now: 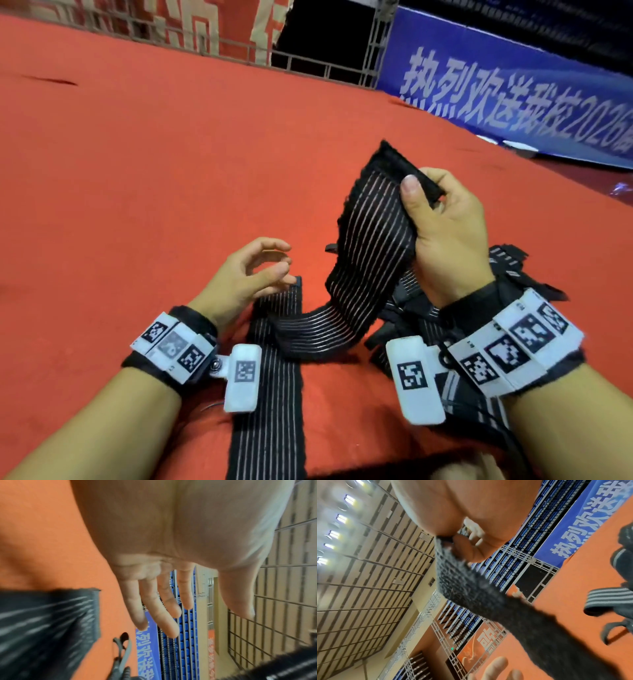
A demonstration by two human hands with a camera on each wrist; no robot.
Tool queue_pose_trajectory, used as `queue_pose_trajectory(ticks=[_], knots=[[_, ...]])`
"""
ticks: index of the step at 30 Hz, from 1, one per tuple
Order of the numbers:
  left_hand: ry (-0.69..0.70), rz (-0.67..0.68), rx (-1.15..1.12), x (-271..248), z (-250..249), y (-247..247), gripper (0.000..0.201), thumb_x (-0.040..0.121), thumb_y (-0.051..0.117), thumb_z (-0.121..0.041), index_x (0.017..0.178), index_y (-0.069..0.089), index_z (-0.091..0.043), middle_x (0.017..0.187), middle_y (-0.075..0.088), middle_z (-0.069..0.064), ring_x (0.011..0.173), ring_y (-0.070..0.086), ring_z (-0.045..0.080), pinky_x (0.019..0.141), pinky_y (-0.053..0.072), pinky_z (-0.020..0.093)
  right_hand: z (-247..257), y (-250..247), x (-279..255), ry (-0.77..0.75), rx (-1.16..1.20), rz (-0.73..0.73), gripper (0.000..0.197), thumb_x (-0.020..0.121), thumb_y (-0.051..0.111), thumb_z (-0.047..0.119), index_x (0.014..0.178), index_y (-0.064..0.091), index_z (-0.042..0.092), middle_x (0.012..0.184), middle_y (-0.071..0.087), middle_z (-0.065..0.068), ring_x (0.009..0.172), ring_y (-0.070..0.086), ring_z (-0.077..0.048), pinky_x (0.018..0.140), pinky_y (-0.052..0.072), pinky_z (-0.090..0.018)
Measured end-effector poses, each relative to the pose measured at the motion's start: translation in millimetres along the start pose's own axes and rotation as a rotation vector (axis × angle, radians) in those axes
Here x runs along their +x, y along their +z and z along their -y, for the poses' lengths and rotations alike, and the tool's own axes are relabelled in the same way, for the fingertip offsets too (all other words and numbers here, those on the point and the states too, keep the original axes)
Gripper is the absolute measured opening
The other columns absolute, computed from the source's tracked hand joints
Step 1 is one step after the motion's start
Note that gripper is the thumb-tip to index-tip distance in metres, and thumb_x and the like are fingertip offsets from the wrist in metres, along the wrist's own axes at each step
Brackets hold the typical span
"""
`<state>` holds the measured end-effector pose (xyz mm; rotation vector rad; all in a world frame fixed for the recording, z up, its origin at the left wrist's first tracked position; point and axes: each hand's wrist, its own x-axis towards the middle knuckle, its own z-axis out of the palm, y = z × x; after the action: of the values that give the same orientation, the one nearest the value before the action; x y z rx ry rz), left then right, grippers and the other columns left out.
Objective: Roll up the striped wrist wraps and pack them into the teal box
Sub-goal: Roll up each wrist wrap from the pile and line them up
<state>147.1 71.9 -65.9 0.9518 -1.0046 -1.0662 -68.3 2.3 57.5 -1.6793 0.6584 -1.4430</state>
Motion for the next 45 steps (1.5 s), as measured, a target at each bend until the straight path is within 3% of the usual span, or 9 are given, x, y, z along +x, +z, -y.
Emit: queue_pose_trajectory(ticks=[5, 8, 16, 25, 28, 31, 34, 40, 45], knots=[[0.204, 0.055, 0.173, -29, -82, 50, 0.04, 0.081, 0.069, -0.046, 0.112, 0.069, -0.022, 0.104, 0.072, 0.001, 0.084, 0.067, 0.016, 0.079, 0.057, 0.027, 58, -11, -6, -0.058, 0.073, 0.078, 0.004, 0.097, 0.063, 0.016, 0.095, 0.061, 0.018, 0.09, 0.064, -0.009, 0.082, 0.06, -0.02, 0.075, 0.053, -0.036], [0.338, 0.107, 0.221, -58, -131, 84, 0.036, 0.082, 0.073, -0.056, 0.106, 0.075, -0.03, 0.095, 0.071, 0.0, 0.069, 0.063, 0.016, 0.066, 0.052, 0.025, 94, -16, -17, -0.11, 0.112, 0.135, 0.007, 0.097, 0.064, 0.011, 0.094, 0.061, 0.016, 0.085, 0.064, -0.003, 0.078, 0.061, -0.014, 0.072, 0.053, -0.03], [0.615, 0.043, 0.489, -130, -215, 148, 0.011, 0.098, 0.063, -0.017, 0.089, 0.066, -0.013, 0.062, 0.059, -0.015, 0.044, 0.04, 0.006, 0.047, 0.035, 0.016, 175, -34, -51, -0.254, 0.142, 0.304, 0.012, 0.092, 0.069, 0.009, 0.087, 0.064, 0.019, 0.077, 0.065, 0.006, 0.07, 0.061, -0.005, 0.065, 0.052, -0.022], [0.362, -0.063, 0.583, -147, -178, 139, 0.017, 0.098, 0.06, -0.01, 0.099, 0.067, 0.006, 0.057, 0.048, 0.003, 0.043, 0.037, 0.009, 0.043, 0.031, 0.018, 141, -38, -81, -0.011, 0.052, 0.428, 0.012, 0.093, 0.069, 0.008, 0.083, 0.062, 0.01, 0.067, 0.058, -0.001, 0.052, 0.053, -0.003, 0.046, 0.041, -0.015], [0.195, -0.091, 0.624, -138, -140, 115, 0.02, 0.1, 0.059, -0.01, 0.103, 0.066, 0.009, 0.061, 0.047, 0.007, 0.045, 0.039, 0.009, 0.045, 0.032, 0.019, 89, -29, -85, 0.109, -0.052, 0.478, 0.014, 0.092, 0.071, 0.014, 0.08, 0.066, 0.012, 0.065, 0.06, 0.0, 0.054, 0.052, -0.009, 0.048, 0.041, -0.02], [-0.003, -0.106, 0.678, -127, -96, 88, 0.018, 0.101, 0.058, -0.012, 0.102, 0.067, 0.003, 0.048, 0.048, -0.009, 0.041, 0.042, 0.007, 0.043, 0.032, 0.02, 29, -17, -89, 0.19, -0.249, 0.565, 0.017, 0.094, 0.071, 0.019, 0.077, 0.068, 0.016, 0.052, 0.057, 0.01, 0.048, 0.048, -0.004, 0.051, 0.038, -0.021], [-0.13, -0.109, 0.734, -113, -56, 63, 0.014, 0.1, 0.06, -0.012, 0.094, 0.069, -0.003, 0.048, 0.052, -0.008, 0.039, 0.046, 0.007, 0.04, 0.033, 0.019, -21, -4, -90, 0.282, -0.381, 0.621, 0.016, 0.094, 0.069, 0.015, 0.078, 0.07, 0.017, 0.054, 0.058, 0.008, 0.048, 0.049, -0.004, 0.057, 0.041, -0.026], [-0.208, -0.134, 0.735, -69, -24, 21, 0.017, 0.098, 0.063, -0.009, 0.082, 0.069, -0.008, 0.058, 0.056, -0.001, 0.041, 0.044, 0.005, 0.041, 0.036, 0.016, -75, 27, -66, 0.431, -0.402, 0.602, 0.009, 0.089, 0.073, 0.009, 0.083, 0.069, 0.013, 0.063, 0.056, -0.003, 0.052, 0.054, -0.007, 0.054, 0.05, -0.024], [-0.285, -0.12, 0.724, -19, -2, -11, 0.025, 0.096, 0.066, -0.013, 0.071, 0.064, -0.011, 0.056, 0.056, -0.007, 0.047, 0.047, 0.006, 0.05, 0.042, 0.019, -122, 50, -31, 0.48, -0.518, 0.572, 0.022, 0.087, 0.077, 0.022, 0.069, 0.066, 0.02, 0.063, 0.063, 0.004, 0.067, 0.063, -0.018, 0.078, 0.06, -0.045]])
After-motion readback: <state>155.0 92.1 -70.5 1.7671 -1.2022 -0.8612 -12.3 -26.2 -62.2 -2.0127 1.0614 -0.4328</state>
